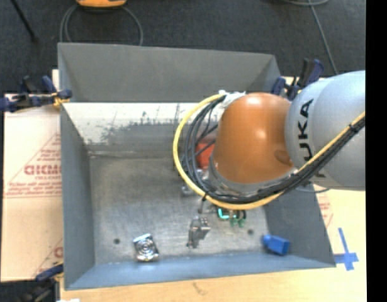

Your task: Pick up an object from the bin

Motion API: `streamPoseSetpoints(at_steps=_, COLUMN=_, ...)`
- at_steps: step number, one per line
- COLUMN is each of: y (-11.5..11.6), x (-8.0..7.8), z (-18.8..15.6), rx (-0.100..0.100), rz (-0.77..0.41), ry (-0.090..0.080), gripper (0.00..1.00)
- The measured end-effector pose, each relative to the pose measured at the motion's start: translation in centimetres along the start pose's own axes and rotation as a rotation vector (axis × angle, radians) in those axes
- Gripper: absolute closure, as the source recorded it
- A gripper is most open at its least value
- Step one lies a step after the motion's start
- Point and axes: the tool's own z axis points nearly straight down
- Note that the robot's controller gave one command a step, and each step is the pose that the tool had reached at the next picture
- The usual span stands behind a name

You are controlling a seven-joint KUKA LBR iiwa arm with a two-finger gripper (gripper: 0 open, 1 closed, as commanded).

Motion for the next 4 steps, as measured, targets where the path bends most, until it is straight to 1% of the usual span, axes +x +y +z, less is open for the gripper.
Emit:
streamPoseSetpoints(at_steps=1, y=0.0, x=-0.2, z=-0.3, rx=-0.001, rz=0.004, ry=-0.008, gripper=1.0)
streamPoseSetpoints(at_steps=2, y=3.6, x=-4.2, z=7.9, rx=0.0, rz=0.163, ry=-0.002, gripper=1.0)
streamPoseSetpoints(at_steps=3, y=3.5, x=-4.3, z=7.6, rx=-0.002, rz=0.166, ry=-0.006, gripper=0.0)
streamPoseSetpoints(at_steps=4, y=6.0, x=-0.3, z=12.3, rx=0.001, rz=0.006, ry=-0.005, gripper=0.0)
